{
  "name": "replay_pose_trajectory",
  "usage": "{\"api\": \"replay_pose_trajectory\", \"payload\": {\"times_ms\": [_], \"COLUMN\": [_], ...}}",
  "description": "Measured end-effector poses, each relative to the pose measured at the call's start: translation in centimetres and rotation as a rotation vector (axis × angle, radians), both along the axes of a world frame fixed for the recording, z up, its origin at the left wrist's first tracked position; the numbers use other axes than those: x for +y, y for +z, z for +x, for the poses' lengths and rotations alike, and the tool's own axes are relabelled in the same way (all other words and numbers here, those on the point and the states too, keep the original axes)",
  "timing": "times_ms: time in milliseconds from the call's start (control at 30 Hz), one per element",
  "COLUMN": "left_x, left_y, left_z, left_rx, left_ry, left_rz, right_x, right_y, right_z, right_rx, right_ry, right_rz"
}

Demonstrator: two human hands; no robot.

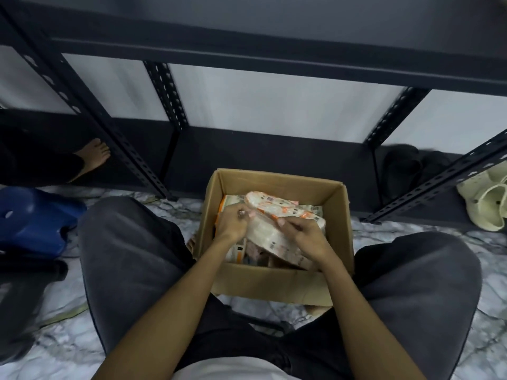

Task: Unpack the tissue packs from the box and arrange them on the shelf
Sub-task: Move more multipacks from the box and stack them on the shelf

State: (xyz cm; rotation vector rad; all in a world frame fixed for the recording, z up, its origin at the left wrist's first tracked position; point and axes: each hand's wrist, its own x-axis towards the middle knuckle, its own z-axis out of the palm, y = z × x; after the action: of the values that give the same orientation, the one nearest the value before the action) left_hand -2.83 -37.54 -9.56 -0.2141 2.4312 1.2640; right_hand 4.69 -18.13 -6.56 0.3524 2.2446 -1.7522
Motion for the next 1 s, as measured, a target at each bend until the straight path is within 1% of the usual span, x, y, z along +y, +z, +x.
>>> {"api": "replay_pose_trajectory", "payload": {"times_ms": [100,200,267,333,400,533,667,767,900,1000], "left_x": [-0.3,-0.7,-0.9,-1.5,-2.4,-3.6,-3.7,-3.9,-3.9,-3.4], "left_y": [0.9,2.0,3.1,4.4,5.4,8.2,13.6,18.4,24.1,27.9], "left_z": [-0.6,-0.8,-1.0,-1.4,-1.9,-2.9,-4.6,-5.9,-7.4,-7.9], "left_rx": [0.017,0.091,0.134,0.193,0.268,0.346,0.416,0.465,0.47,0.496], "left_ry": [0.061,0.034,0.003,-0.002,0.011,0.056,0.049,-0.005,-0.021,-0.068], "left_rz": [0.084,0.153,0.186,0.197,0.228,0.269,0.339,0.455,0.624,0.709], "right_x": [-0.1,0.3,0.4,0.3,0.1,0.4,0.4,0.9,1.9,2.6], "right_y": [-0.2,-0.5,-0.7,-0.7,-0.6,0.9,5.3,8.2,11.8,16.4], "right_z": [-0.4,-0.7,-0.7,-0.7,-0.9,-1.2,-1.1,-0.7,-0.9,-1.2], "right_rx": [-0.057,-0.058,-0.104,-0.171,-0.203,-0.17,-0.014,0.133,0.475,0.638], "right_ry": [-0.083,-0.149,-0.136,-0.113,-0.134,-0.161,-0.065,0.024,0.036,-0.048], "right_rz": [-0.07,-0.017,0.008,-0.011,-0.039,-0.055,-0.098,-0.043,0.365,0.459]}}
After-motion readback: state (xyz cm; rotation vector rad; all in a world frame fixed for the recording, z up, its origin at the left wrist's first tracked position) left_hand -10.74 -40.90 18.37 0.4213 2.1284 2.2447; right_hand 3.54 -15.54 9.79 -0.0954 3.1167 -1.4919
